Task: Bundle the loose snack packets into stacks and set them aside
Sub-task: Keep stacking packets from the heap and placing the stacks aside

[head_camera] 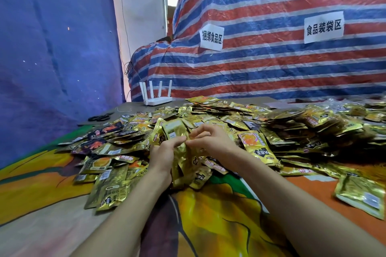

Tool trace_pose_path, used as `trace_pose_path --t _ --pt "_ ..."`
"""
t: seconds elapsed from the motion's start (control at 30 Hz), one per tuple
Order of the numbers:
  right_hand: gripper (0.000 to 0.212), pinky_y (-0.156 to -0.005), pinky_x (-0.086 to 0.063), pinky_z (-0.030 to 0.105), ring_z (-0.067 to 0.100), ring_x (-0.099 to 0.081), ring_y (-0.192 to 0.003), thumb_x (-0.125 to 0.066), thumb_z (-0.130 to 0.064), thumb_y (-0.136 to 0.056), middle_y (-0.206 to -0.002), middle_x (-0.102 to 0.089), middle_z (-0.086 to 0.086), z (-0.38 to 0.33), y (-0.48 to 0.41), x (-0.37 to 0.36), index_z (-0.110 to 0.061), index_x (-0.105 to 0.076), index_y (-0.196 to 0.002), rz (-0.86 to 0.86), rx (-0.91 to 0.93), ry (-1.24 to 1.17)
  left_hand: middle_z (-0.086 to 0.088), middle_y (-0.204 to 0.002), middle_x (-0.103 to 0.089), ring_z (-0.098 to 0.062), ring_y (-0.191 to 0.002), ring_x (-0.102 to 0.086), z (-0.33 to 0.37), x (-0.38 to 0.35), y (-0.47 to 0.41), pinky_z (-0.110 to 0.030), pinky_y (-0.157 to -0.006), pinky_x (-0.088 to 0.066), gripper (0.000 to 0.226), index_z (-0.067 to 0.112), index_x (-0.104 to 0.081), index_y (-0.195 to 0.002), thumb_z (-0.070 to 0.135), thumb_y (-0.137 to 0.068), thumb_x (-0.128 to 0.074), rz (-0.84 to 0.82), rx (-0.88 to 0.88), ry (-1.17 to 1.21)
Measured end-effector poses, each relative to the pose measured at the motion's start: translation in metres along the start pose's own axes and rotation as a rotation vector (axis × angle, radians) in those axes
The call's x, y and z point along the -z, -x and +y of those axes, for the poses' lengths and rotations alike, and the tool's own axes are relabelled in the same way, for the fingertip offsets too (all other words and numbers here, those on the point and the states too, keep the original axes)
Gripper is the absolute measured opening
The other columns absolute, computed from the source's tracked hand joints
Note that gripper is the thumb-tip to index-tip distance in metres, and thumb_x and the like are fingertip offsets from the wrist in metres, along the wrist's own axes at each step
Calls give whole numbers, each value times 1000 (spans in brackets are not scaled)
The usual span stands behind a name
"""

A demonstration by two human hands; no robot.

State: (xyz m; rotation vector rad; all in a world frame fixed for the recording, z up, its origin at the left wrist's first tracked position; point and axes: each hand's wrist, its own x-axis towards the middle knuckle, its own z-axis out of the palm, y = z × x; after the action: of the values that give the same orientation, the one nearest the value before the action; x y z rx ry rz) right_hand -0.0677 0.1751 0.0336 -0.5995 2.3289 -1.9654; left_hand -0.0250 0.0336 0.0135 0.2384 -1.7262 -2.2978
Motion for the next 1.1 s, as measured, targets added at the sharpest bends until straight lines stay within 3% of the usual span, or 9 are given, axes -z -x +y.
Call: trace_pose_path --t 0.07,0.17,0.3,0.47,0.63,0.77,0.93,1.0,1.1 --pt "10 -61 -49 18 11 -67 -82 -79 -19 -84 -91 -73 -1 2 -2 3 -18 -74 -93 9 40 157 -9 -80 -78 -36 -90 -73 2 6 -2 -43 -82 -57 9 13 -81 -72 22 -73 -81 61 -80 -86" --pt "34 -81 -53 30 18 -64 -103 -70 -16 -85 -118 -65 -3 4 -2 15 -21 -70 -118 11 57 553 -6 -82 -78 -29 -75 -76 14 15 -5 -40 -76 -60 30 11 -71 -113 4 -84 -72 13 -261 -212" --pt "68 -102 -46 39 20 -57 -116 -80 -25 -79 -139 -53 4 2 4 28 -29 -53 -142 -288 -43 808 -6 -99 -74 -29 -90 -72 27 34 3 -50 -83 -58 31 21 -63 -110 5 -85 -72 -74 -490 -609" --pt "63 -95 -53 43 23 -53 -119 -79 -21 -77 -138 -47 -1 -10 13 34 -44 -59 -132 -487 -63 955 -3 -88 -78 -21 -82 -75 10 53 22 -38 -76 -59 27 18 -72 -95 16 -73 -87 -268 -299 -574" --pt "50 -108 -43 46 24 -46 -132 -65 -20 -90 -145 -48 0 -5 18 23 -40 -59 -136 -453 35 1057 -8 -83 -78 -22 -74 -75 5 56 15 -26 -59 -59 14 9 -74 -84 -5 -82 -73 -199 -144 -360" --pt "37 -94 -52 40 20 -57 -122 -59 -24 -97 -135 -62 -6 -3 17 20 -40 -63 -131 -321 177 1180 -18 -106 -75 -29 -97 -73 12 52 18 -42 -81 -61 29 -2 -71 -109 -10 -88 -52 -222 -136 -147" --pt "25 -72 -54 35 23 -64 -93 -57 -17 -96 -100 -74 -1 -1 14 22 -28 -75 -109 -67 332 1127 -22 -90 -70 -32 -78 -69 17 56 12 -50 -79 -59 23 -2 -71 -98 -6 -88 -50 -54 -79 134" --pt "16 -71 -54 38 23 -65 -83 -60 -20 -97 -88 -74 1 1 13 25 -21 -76 -99 31 342 923 -20 -82 -70 -29 -69 -68 19 58 10 -41 -67 -61 21 -1 -70 -100 -3 -89 -52 -11 -59 194" --pt "21 -72 -60 42 24 -72 -81 -58 -11 -98 -85 -76 2 -6 10 25 -16 -77 -90 206 386 439 -19 -83 -68 -30 -72 -66 19 57 9 -44 -77 -57 26 1 -70 -110 -2 -89 -54 6 -67 198"
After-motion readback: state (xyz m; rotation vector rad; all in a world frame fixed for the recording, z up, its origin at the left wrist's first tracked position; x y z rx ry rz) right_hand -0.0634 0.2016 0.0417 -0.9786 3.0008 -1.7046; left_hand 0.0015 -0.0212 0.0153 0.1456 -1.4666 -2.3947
